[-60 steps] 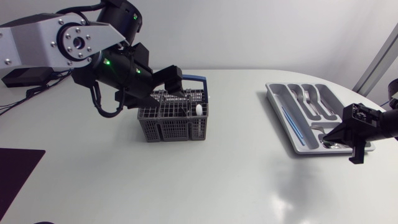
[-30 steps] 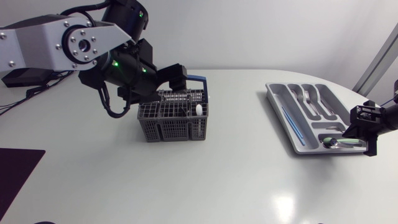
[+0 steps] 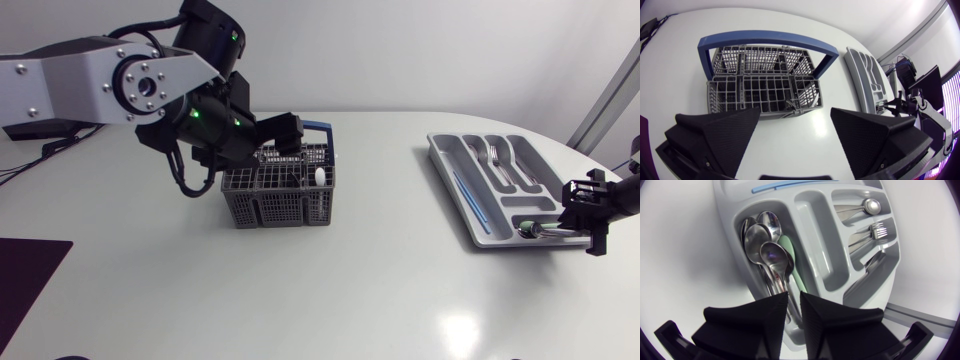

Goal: Unload the cutlery basket into the drawer organizer.

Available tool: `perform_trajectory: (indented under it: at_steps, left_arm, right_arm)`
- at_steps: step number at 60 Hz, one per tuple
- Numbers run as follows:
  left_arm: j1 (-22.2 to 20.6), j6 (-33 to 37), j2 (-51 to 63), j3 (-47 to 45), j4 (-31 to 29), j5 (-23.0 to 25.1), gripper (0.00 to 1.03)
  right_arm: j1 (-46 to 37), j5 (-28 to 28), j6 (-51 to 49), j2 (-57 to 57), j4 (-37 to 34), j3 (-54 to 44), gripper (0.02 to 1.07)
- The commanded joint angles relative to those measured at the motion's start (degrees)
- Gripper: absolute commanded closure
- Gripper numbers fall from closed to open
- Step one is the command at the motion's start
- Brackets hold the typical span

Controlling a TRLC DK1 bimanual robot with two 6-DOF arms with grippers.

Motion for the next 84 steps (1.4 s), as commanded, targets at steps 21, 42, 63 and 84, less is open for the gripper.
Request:
perform_trajectory:
  at_steps: [21, 42, 63, 84]
  left_arm:
    - [-2.3, -10.7, 1.2, -2.0, -0.1, -1.5, 0.04]
    - [-2.5, -22.3, 2.1, -2.3, -1.6, -2.7, 0.08]
    - [-2.2, -32.1, 2.9, 0.0, -6.9, -2.7, 0.16]
    - [-3.1, -35.5, 6.6, 6.0, -12.9, -2.6, 0.18]
  right_arm:
    - [-0.8, -2.7, 1.5, -6.3, 1.1, -2.7, 0.38]
    - [1.7, -6.3, 8.1, -16.6, -3.0, -6.5, 0.14]
    - [10.6, -9.4, 19.8, -29.0, -7.8, -11.9, 0.14]
    - [25.2, -9.1, 35.7, -37.7, -9.0, -17.1, 0.14]
